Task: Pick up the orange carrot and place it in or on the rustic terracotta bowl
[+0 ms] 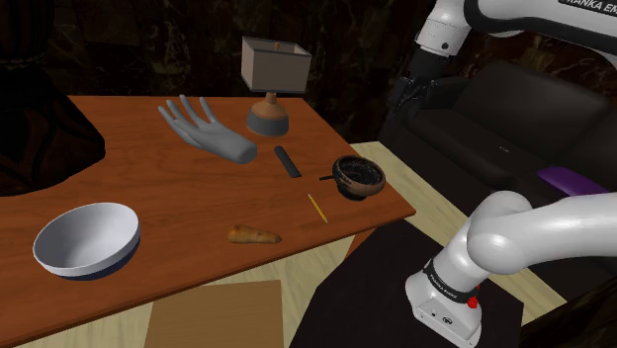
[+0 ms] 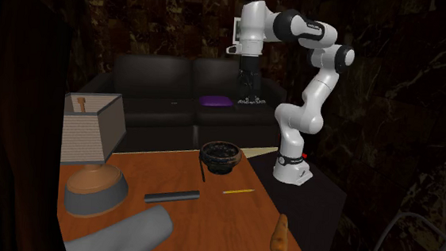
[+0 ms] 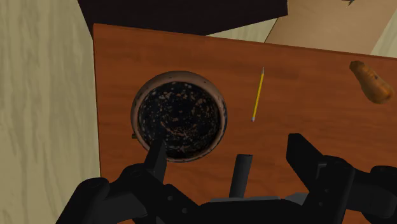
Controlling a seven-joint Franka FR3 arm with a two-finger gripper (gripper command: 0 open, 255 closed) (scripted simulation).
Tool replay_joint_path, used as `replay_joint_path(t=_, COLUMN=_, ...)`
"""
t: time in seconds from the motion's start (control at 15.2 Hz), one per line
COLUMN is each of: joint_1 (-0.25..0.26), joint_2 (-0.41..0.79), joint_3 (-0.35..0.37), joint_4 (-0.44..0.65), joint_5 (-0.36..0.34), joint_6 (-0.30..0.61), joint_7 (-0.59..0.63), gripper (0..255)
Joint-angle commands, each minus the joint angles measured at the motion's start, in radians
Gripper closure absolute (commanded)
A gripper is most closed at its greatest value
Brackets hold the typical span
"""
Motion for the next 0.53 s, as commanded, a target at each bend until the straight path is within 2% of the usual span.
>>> replay_joint_path(t=0.0, joint_1=0.0, joint_2=0.0, joint_3=0.0, joint_4=0.0, joint_5=0.0, joint_6=0.0, joint_7=0.0, gripper=0)
replay_joint_path(t=0.46, joint_1=0.078, joint_2=0.129, joint_3=0.054, joint_4=-0.059, joint_5=0.056, joint_6=0.176, joint_7=-0.036, gripper=0)
